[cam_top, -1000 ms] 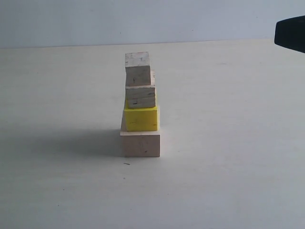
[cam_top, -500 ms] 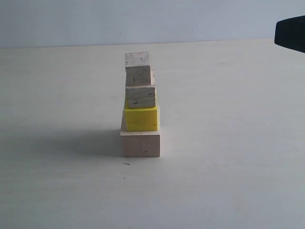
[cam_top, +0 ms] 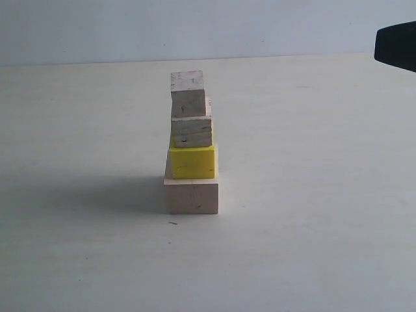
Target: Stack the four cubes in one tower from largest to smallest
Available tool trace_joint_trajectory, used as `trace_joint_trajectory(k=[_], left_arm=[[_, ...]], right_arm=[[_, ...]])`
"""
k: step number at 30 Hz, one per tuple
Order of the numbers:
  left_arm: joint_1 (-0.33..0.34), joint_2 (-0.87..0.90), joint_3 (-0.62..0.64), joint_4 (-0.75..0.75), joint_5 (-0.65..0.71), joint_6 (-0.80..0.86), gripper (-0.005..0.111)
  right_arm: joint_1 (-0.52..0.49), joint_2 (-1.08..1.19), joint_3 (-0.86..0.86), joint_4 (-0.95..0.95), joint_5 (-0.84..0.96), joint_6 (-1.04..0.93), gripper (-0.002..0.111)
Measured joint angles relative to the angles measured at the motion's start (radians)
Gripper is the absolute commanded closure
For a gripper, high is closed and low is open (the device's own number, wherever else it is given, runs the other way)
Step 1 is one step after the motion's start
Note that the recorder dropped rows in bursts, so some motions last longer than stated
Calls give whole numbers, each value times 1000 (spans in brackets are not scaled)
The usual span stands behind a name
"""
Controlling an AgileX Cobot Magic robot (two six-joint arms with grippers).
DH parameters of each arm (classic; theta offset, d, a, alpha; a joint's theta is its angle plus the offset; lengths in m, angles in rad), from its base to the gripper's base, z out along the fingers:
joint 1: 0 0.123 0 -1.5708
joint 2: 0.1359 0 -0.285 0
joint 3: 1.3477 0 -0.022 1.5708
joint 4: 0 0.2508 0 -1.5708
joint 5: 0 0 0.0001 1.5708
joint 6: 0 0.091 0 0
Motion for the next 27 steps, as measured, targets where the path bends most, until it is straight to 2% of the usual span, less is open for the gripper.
trace_joint_trajectory(k=[27], left_arm=[[0, 0, 0, 0, -2, 0, 107]], right_arm=[[0, -7, 0, -22, 0, 0, 108]])
